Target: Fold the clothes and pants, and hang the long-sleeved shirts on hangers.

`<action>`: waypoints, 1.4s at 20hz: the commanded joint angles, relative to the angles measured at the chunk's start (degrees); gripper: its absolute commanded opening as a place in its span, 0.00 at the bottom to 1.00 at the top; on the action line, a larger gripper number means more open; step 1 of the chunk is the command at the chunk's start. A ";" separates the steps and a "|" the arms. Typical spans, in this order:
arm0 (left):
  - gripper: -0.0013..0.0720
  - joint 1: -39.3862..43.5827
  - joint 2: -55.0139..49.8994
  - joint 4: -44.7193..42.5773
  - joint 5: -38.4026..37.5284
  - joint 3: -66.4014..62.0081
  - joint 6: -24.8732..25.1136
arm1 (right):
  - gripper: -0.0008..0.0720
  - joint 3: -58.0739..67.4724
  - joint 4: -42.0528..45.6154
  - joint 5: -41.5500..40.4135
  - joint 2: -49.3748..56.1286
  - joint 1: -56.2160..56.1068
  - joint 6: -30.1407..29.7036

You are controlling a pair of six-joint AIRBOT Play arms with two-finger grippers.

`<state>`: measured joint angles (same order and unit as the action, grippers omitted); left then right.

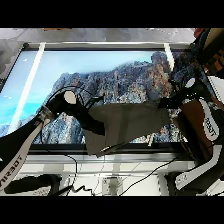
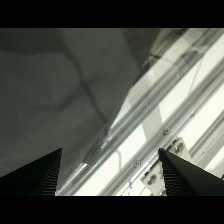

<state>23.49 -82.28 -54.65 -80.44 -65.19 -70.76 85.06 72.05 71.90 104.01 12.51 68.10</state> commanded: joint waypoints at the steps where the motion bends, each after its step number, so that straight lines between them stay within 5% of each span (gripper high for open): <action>1: 0.97 0.04 -1.73 -0.37 3.08 0.02 0.02 | 0.86 2.01 -0.48 -4.35 1.07 -0.04 -0.90; 6: 0.97 0.04 -2.71 -0.39 4.92 0.02 0.11 | 0.86 3.13 0.15 -1.36 2.78 0.48 2.60; 10: 0.97 0.04 -2.71 -5.18 8.79 0.02 0.46 | 0.86 2.71 -12.83 12.66 5.57 -0.07 -1.18; 16: 0.97 0.04 -2.71 -21.31 20.61 0.02 0.44 | 0.86 -2.71 -25.44 15.06 5.79 -8.39 -6.01; 19: 0.97 0.04 -2.69 -26.86 23.21 0.00 0.42 | 0.86 -2.25 -25.38 13.49 5.60 -15.08 -9.62; 28: 0.97 0.04 -2.54 -27.63 22.60 0.00 0.42 | 0.87 2.56 -15.76 8.11 4.57 -16.13 -5.55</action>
<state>23.53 -84.86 -81.52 -58.17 -65.19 -70.32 87.72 53.52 82.06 108.86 -3.49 62.06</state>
